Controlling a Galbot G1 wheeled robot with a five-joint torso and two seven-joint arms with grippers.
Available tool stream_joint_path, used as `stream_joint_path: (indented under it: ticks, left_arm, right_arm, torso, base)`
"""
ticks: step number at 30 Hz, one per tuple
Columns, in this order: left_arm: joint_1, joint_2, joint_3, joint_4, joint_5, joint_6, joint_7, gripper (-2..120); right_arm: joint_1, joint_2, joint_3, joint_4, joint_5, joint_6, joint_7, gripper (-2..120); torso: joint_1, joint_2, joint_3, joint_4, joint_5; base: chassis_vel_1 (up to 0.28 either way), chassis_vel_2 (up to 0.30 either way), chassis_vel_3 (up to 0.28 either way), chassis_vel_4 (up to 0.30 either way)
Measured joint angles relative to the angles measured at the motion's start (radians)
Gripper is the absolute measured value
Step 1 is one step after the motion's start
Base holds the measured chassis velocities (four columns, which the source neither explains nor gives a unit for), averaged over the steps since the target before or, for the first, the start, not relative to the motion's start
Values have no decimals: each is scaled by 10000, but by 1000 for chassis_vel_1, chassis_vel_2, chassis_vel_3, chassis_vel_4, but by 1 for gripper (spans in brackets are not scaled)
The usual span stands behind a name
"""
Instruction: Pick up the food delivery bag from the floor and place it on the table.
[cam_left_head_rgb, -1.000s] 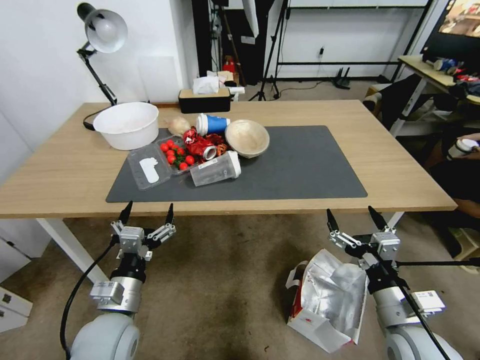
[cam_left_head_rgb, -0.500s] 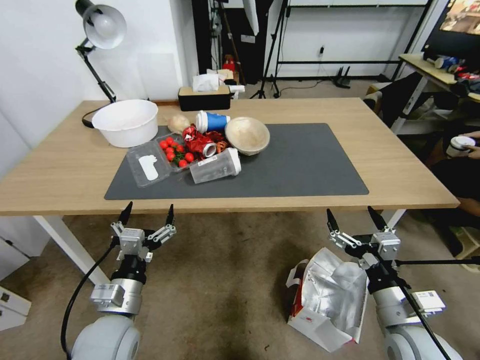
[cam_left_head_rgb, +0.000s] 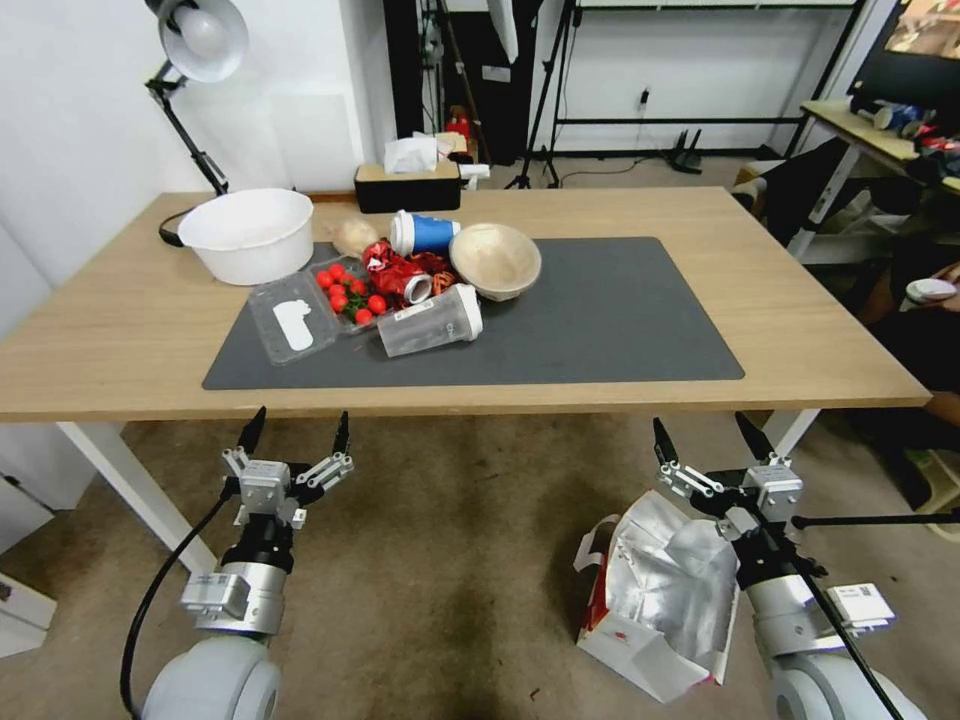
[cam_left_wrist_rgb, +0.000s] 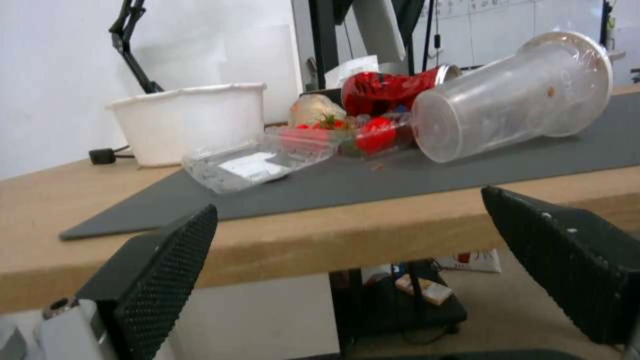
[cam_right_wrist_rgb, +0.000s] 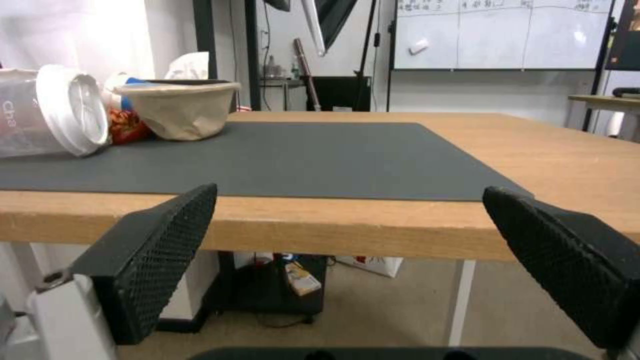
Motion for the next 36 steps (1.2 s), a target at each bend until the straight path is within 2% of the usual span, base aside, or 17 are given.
stream_joint_path:
  ticks: [26,36]
  left_arm:
    - [159,-119,86,94,142,10,-52,99]
    - [144,-124,96,203,181,-24,-21,99]
  right_arm:
    - [64,37,102,-197,135,5,-96,100]
    - [97,74,95,-286,115,39,-125,100]
  torso:
    - [-503,-1209,-704,0,0]
    - [-622,-1528,-903,-1,0]
  base:
    - [0,0,0,0]
    - [0,0,0,0]
